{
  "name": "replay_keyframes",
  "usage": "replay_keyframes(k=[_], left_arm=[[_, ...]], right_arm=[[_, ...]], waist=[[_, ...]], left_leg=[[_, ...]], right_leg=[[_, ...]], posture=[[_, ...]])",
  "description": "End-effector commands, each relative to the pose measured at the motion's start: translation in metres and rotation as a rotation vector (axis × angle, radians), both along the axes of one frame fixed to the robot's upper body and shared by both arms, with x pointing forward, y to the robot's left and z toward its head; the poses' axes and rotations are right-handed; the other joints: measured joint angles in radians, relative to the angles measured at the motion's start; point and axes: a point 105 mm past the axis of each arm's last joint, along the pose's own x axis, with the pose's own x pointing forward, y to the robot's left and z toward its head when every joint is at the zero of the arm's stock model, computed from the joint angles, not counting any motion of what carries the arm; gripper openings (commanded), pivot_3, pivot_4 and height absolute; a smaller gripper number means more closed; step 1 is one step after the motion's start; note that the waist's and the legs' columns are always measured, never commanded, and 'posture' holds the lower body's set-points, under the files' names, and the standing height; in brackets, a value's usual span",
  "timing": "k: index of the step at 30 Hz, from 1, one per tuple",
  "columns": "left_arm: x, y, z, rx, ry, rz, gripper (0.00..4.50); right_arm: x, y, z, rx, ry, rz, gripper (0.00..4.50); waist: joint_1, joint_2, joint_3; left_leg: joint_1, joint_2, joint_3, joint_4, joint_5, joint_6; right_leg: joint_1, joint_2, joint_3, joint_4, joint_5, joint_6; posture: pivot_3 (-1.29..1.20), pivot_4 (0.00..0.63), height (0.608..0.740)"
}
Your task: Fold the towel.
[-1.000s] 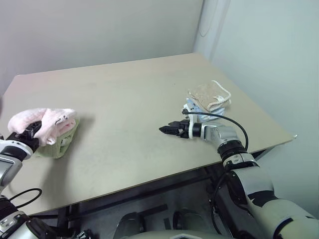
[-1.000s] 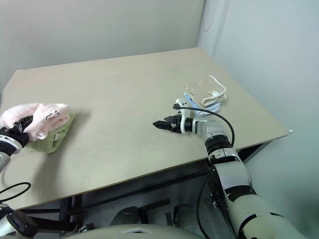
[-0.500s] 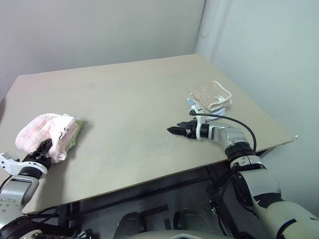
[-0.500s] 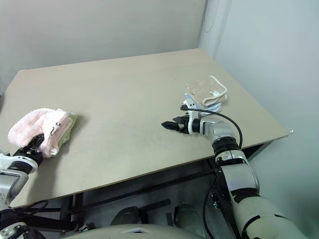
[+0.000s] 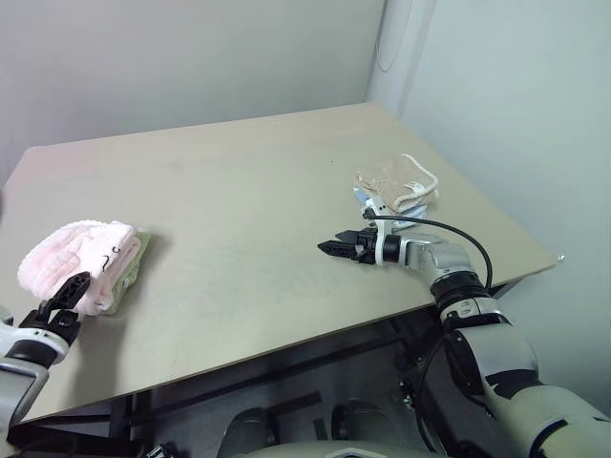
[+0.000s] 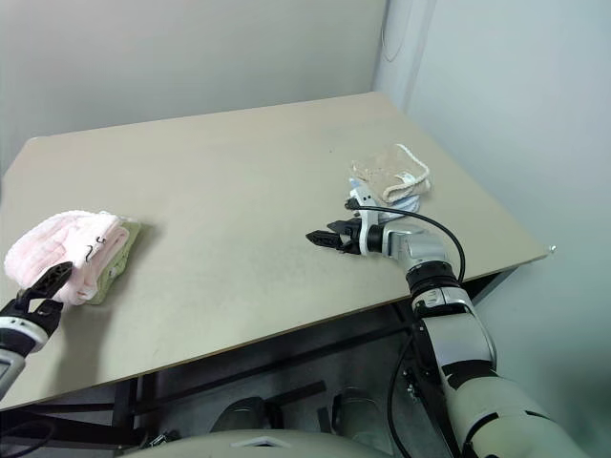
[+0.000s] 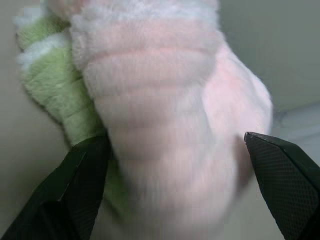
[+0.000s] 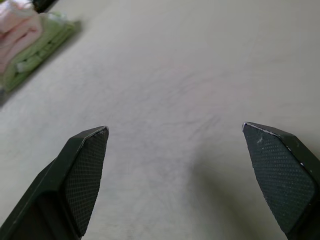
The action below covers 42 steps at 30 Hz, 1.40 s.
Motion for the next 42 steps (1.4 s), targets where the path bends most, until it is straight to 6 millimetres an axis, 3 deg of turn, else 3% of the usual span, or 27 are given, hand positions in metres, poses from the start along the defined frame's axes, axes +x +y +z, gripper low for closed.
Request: replay_keyframes(k=[1,7,10,13,16,21,27,31,35,37,38,40,41,42], left_arm=[[-0.009,-0.01,0.025,0.131,-0.03,-0.089,4.48],[-0.036,-0.019,0.044,0.276,-0.054,-0.142,4.48],[-0.047,-0.041,0.068,0.408,-0.173,-0.243,4.48],[-0.058,-0.048,0.08,0.484,-0.222,-0.281,4.48],[-0.065,-0.07,0.1,0.593,-0.291,-0.424,4.48],[-0.063,-0.103,0.086,0.707,-0.198,-0.651,4.48],[-0.043,-0.145,0.065,0.7,-0.233,-0.84,4.48],[-0.033,-0.155,0.045,0.701,-0.194,-0.931,4.48],[-0.023,-0.155,0.041,0.698,-0.207,-0.959,4.48],[-0.013,-0.156,0.041,0.693,-0.23,-0.974,4.48],[-0.01,-0.156,0.041,0.69,-0.239,-0.982,4.48],[-0.004,-0.164,0.046,0.687,-0.265,-1.001,4.48],[-0.001,-0.167,0.048,0.689,-0.271,-1.01,4.48],[0.001,-0.17,0.05,0.69,-0.274,-1.017,4.48]], right_arm=[[0.008,0.007,0.028,0.014,-0.098,0.045,4.5],[0.013,0.008,0.04,0.012,-0.125,0.043,4.5],[0.012,0.008,0.048,0.023,-0.162,0.07,4.5],[0.012,0.008,0.055,0.047,-0.19,0.071,4.5],[0.013,0.01,0.057,0.041,-0.269,0.063,4.5],[0.019,0.007,0.062,0.095,-0.293,0.005,4.5],[0.016,-0.002,0.064,0.123,-0.313,-0.019,4.5],[0.011,-0.014,0.065,0.12,-0.351,-0.031,4.5],[0.006,-0.021,0.066,0.117,-0.372,-0.043,4.5],[0.002,-0.024,0.064,0.106,-0.382,-0.048,4.5],[0.001,-0.025,0.064,0.1,-0.386,-0.05,4.5],[-0.002,-0.026,0.063,0.099,-0.391,-0.046,4.5],[-0.004,-0.026,0.064,0.1,-0.39,-0.044,4.5],[-0.005,-0.027,0.063,0.097,-0.387,-0.045,4.5]], waist=[[-0.003,0.001,0.001],[-0.004,0.006,0.004],[-0.001,0.006,0.003],[0.0,0.007,0.003],[-0.002,0.007,0.003],[-0.004,0.008,0.003],[0.003,0.008,0.004],[0.009,0.012,0.006],[0.0,0.025,0.014],[0.007,0.029,0.016],[0.012,0.029,0.018],[0.015,0.022,0.021],[0.015,0.018,0.023],[0.015,0.014,0.024]], left_leg=[[0.0,0.0,0.0,0.0,0.0,0.0],[-0.002,0.003,0.0,-0.002,0.0,0.0],[-0.003,0.009,0.001,-0.007,0.0,0.0],[-0.002,0.009,0.005,-0.012,0.0,0.0],[-0.002,0.009,0.009,-0.015,0.0,-0.001],[-0.001,0.009,0.01,-0.013,0.0,-0.002],[0.002,0.012,0.011,-0.009,-0.001,-0.002],[0.002,0.012,0.011,-0.009,0.0,-0.002],[0.008,-0.021,-0.055,-0.008,0.002,0.002],[0.01,-0.053,-0.104,-0.008,0.003,0.004],[0.014,-0.08,-0.141,-0.009,0.006,0.008],[0.025,-0.132,-0.203,-0.016,0.008,0.01],[0.033,-0.155,-0.229,-0.021,0.008,0.01],[0.039,-0.172,-0.246,-0.028,0.009,0.01]], right_leg=[[-0.001,0.0,0.0,-0.001,0.0,0.0],[-0.001,0.0,-0.002,-0.005,0.001,-0.002],[-0.001,0.005,-0.004,-0.016,0.004,-0.005],[-0.001,0.005,-0.004,-0.018,0.004,-0.005],[-0.003,0.006,-0.004,-0.018,0.002,-0.006],[-0.001,0.009,-0.003,-0.017,0.002,-0.005],[0.002,0.01,-0.003,-0.015,0.002,-0.006],[0.003,0.01,-0.003,-0.014,0.003,-0.006],[0.037,-0.01,-0.053,-0.014,-0.008,0.009],[0.046,-0.016,-0.062,-0.007,-0.019,0.016],[0.05,-0.021,-0.061,0.006,-0.031,0.021],[0.055,-0.019,-0.03,0.037,-0.065,0.038],[0.06,-0.015,-0.011,0.047,-0.079,0.034],[0.064,-0.023,-0.004,0.054,-0.09,0.028]], posture=[[0.0,0.0,0.74],[0.0,0.0,0.74],[0.0,0.0,0.74],[0.0,0.0,0.74],[0.0,0.0,0.74],[0.0,0.0,0.74],[0.0,0.0,0.74],[0.0,0.0,0.74],[0.0,0.0,0.74],[0.0,0.0,0.74],[0.0,0.0,0.74],[0.0,0.0,0.74],[0.0,0.0,0.74],[0.0,0.0,0.74]])
